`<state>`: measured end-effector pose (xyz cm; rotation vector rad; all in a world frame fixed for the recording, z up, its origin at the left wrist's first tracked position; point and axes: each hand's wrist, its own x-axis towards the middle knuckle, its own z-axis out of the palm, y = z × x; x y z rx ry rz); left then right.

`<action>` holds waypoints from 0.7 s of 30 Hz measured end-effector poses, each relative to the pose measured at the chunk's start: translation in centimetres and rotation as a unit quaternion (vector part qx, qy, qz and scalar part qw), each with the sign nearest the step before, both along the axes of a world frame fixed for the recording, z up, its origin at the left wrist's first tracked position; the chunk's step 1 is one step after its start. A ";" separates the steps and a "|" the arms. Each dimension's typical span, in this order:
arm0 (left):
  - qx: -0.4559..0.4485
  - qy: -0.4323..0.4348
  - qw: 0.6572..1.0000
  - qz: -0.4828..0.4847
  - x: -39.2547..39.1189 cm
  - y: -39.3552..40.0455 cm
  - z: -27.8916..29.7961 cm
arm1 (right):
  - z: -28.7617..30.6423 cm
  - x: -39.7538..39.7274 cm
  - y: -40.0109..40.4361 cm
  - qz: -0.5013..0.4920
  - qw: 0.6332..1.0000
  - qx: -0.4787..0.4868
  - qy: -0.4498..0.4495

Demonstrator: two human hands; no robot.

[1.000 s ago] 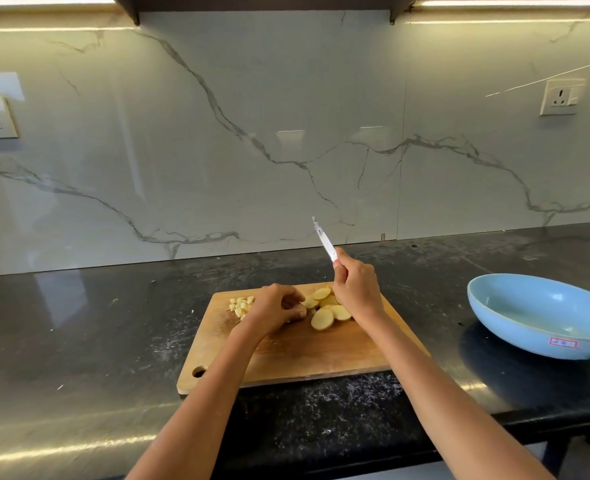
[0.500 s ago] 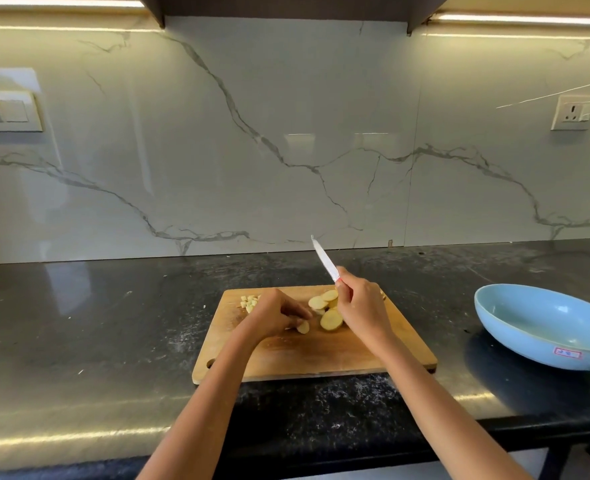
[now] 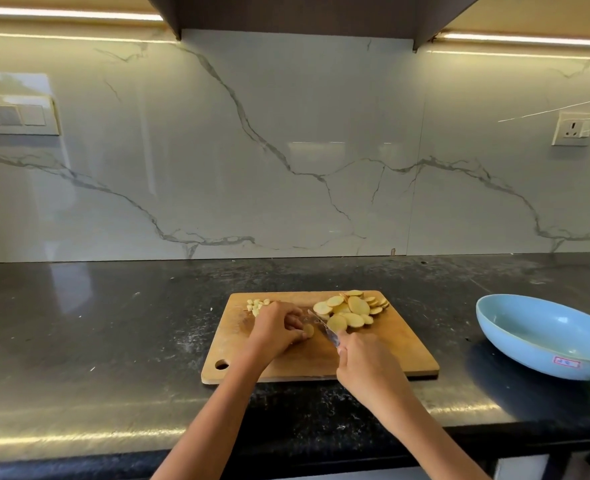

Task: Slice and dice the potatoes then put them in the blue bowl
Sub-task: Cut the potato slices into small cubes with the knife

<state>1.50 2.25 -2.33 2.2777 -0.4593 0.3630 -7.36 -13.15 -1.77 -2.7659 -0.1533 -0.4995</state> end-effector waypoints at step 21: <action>0.003 0.007 0.997 0.071 -0.7 -0.5 0.4 | 1.0 -0.9 2.5 -0.002 0.998 -0.062 0.013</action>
